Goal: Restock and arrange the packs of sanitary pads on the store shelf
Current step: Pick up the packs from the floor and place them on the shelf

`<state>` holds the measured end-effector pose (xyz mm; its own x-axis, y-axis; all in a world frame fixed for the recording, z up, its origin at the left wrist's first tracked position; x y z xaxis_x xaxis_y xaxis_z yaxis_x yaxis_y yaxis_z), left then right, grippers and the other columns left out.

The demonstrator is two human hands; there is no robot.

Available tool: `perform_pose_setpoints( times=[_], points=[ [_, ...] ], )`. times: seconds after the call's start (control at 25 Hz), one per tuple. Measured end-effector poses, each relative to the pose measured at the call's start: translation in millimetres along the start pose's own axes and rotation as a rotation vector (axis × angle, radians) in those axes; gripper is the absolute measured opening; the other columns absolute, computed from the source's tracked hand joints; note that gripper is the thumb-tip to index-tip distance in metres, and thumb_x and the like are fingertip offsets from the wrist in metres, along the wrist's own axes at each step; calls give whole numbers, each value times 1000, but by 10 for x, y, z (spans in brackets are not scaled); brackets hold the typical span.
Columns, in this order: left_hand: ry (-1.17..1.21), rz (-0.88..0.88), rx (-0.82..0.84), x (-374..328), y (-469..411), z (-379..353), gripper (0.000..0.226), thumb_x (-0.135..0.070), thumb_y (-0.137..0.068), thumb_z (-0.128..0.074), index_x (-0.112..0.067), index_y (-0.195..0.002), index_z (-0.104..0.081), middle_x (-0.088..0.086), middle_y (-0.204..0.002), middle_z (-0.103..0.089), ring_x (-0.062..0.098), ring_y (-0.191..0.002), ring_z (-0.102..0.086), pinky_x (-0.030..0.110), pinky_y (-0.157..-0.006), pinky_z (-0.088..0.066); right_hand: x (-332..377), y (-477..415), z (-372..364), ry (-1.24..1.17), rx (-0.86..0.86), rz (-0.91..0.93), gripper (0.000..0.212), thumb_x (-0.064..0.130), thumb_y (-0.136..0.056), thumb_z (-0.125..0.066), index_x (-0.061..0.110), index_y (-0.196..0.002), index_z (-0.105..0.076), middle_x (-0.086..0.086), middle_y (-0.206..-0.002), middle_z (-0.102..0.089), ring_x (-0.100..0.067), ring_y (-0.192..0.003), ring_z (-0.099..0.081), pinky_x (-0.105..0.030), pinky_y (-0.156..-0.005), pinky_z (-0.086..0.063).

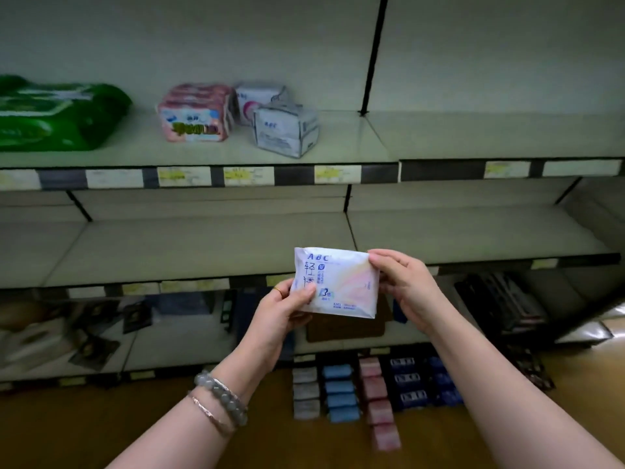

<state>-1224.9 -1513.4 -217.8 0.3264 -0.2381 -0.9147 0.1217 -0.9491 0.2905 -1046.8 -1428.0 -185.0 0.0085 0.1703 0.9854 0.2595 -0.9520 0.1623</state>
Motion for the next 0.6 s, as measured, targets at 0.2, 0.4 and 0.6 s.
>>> perform_pose_setpoints(
  times=[0.2,0.4,0.6],
  points=[
    [-61,67,0,482,-134,332,47,-26,-68,-68,-13,-112,-60,1,-102,-72,14,-90,-67,31,-84,-52,-696,-127,-90,29,32,-60,26,13,-81,-68,8,-106,-63,1,-92,-67,-10,-83,-61,-21,-71,-49],
    [-136,144,-64,1266,-286,571,41,-16,-74,-71,-22,-112,-58,0,-102,-71,14,-95,-66,25,-77,-50,-1436,-259,-62,324,189,-104,58,19,-74,-76,27,-124,-50,12,-113,-59,-5,-103,-57,-15,-80,-49],
    [-120,212,-178,2470,-640,767,44,2,-75,-67,-20,-112,-57,3,-108,-67,18,-99,-63,30,-82,-52,-2578,-398,38,310,238,-177,49,7,-76,-73,28,-115,-52,9,-113,-60,-15,-108,-57,-22,-79,-54]
  ],
)
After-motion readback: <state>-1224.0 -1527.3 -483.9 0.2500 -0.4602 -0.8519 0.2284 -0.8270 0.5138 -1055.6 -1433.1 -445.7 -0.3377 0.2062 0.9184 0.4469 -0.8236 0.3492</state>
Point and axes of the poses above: each hand's wrist, its own y-axis away from the middle knuckle, its own z-axis out of the back of the hand, x = y × z, the point moved 2 cm from there along -y, towards the middle knuckle
